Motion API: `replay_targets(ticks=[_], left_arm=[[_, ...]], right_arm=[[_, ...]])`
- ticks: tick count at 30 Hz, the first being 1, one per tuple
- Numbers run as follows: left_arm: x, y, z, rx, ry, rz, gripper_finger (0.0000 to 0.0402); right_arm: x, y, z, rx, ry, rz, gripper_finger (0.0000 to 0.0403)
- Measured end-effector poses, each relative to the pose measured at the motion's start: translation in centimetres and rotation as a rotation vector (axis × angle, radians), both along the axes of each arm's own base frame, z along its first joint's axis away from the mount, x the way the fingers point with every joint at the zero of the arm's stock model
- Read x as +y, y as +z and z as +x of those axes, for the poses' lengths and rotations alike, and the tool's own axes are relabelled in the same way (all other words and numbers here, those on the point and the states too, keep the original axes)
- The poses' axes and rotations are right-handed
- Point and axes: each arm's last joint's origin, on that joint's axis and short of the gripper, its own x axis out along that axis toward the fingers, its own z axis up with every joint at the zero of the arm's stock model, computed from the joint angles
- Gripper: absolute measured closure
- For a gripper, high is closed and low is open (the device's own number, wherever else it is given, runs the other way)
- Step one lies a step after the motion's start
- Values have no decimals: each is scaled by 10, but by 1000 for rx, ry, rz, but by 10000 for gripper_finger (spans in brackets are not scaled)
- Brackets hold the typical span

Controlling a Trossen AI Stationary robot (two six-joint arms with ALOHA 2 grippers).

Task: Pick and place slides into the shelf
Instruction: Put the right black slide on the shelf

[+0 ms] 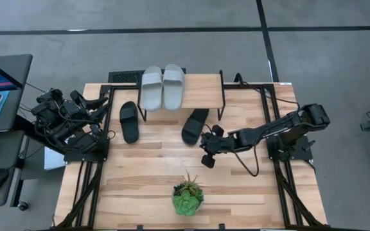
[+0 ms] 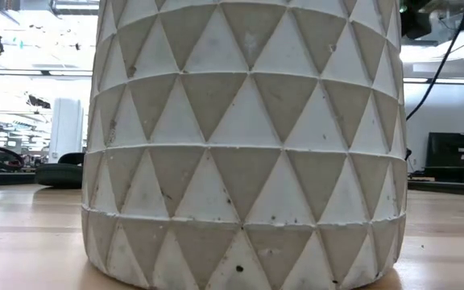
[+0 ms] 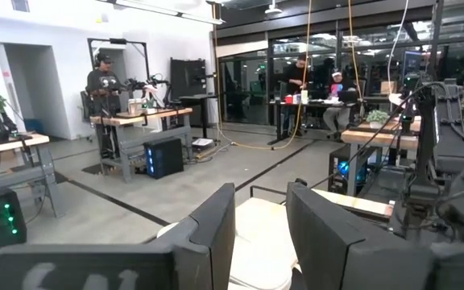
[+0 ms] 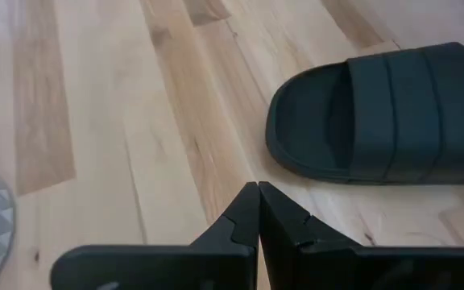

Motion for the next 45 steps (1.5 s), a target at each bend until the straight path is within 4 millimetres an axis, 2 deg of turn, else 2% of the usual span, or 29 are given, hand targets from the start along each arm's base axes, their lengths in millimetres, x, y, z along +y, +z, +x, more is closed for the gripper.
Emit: replay_targets(ticks=[9, 19, 29, 32, 39, 45], left_arm=[[0, 0, 0, -4, 4, -24, 299], [0, 0, 0, -3, 4, -24, 299], [0, 0, 0, -3, 4, -23, 299], [0, 0, 0, -3, 4, -24, 299], [0, 0, 0, -3, 4, -24, 299], [0, 0, 0, -3, 4, -23, 299]], right_arm=[[5, -9, 20, 35, 11, 5, 403], [7, -27, 33, 216, 18, -18, 403], [5, -25, 38, 206, 8, -16, 401], [2, -25, 38, 206, 0, -15, 386], [1, -25, 38, 206, -3, -14, 318], [1, -25, 38, 213, 30, -46, 276]])
